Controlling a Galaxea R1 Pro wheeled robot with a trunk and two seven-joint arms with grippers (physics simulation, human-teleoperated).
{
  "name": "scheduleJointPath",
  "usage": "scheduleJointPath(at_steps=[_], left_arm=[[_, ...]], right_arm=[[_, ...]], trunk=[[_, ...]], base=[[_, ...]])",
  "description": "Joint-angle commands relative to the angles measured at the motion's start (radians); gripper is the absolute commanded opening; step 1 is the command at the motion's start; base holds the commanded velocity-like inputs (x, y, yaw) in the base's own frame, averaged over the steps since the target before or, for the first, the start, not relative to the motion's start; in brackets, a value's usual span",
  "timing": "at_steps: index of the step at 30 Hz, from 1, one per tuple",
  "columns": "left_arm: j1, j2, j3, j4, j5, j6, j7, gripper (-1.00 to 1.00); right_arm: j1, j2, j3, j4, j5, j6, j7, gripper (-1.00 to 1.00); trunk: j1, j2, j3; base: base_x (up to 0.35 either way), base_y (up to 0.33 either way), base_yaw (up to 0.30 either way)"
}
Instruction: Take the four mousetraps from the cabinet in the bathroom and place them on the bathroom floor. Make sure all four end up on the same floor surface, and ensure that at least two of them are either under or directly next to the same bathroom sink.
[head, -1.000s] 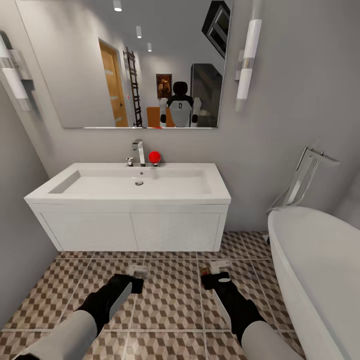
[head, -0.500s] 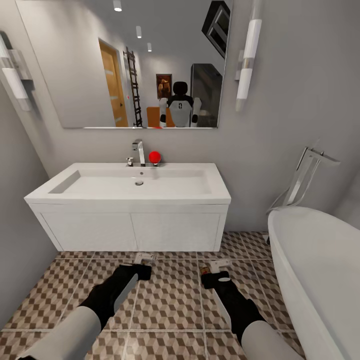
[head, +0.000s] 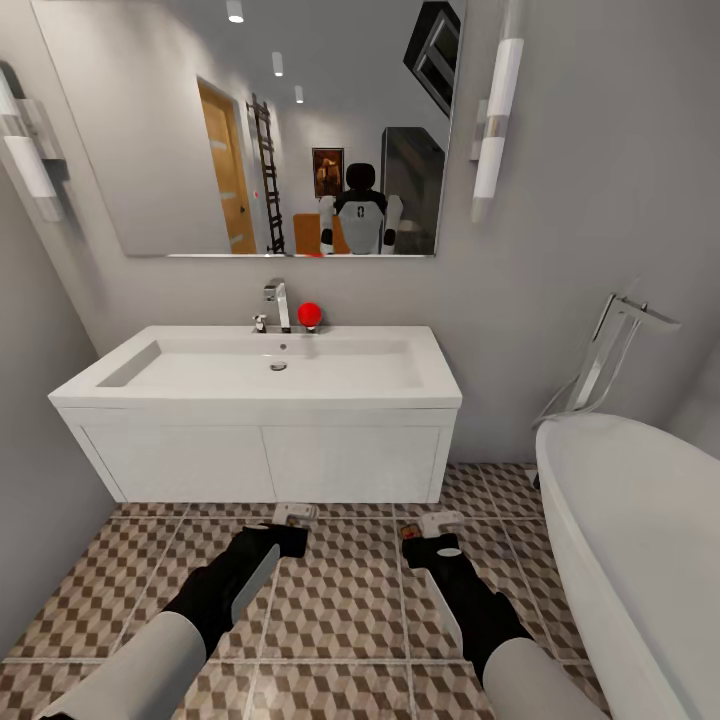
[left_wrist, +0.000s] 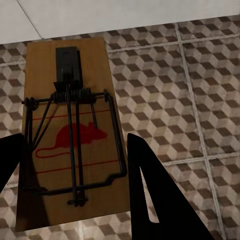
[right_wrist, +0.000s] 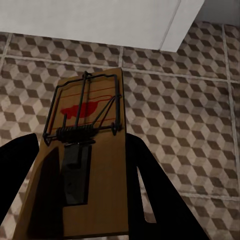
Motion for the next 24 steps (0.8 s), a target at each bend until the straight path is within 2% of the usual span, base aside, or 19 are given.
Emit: scheduleJointPath(at_steps=[1,4,10,24], left_arm=[[-0.001,0.0,-0.004,-0.002,0.007,0.004,0.009,-1.0],[-0.001,0.0,-0.005,-0.003,0.007,0.004,0.009,-1.0],[-0.001,0.0,-0.005,-0.004,0.006,0.005,0.007,-1.0],[-0.001,0.0,-0.006,-0.004,0.006,0.005,0.007,-1.0]], right_arm=[[0.0,0.0,0.002,-0.002,0.01,0.008,-0.002,-1.0],[0.0,0.0,0.002,-0.003,0.01,0.007,-0.002,-1.0],[0.0,0.0,0.002,-0.019,0.008,0.006,-0.002,-1.0],[0.0,0.0,0.006,-0.021,0.008,0.004,-0.001,-1.0]], trunk=[[0.0,-0.001,-0.001],[0.0,-0.001,-0.001],[0.023,-0.043,-0.02],[0.077,-0.141,-0.083]], base=[[0.0,0.0,0.0],[0.0,0.0,0.0],[0.0,0.0,0.0],[0.0,0.0,0.0]])
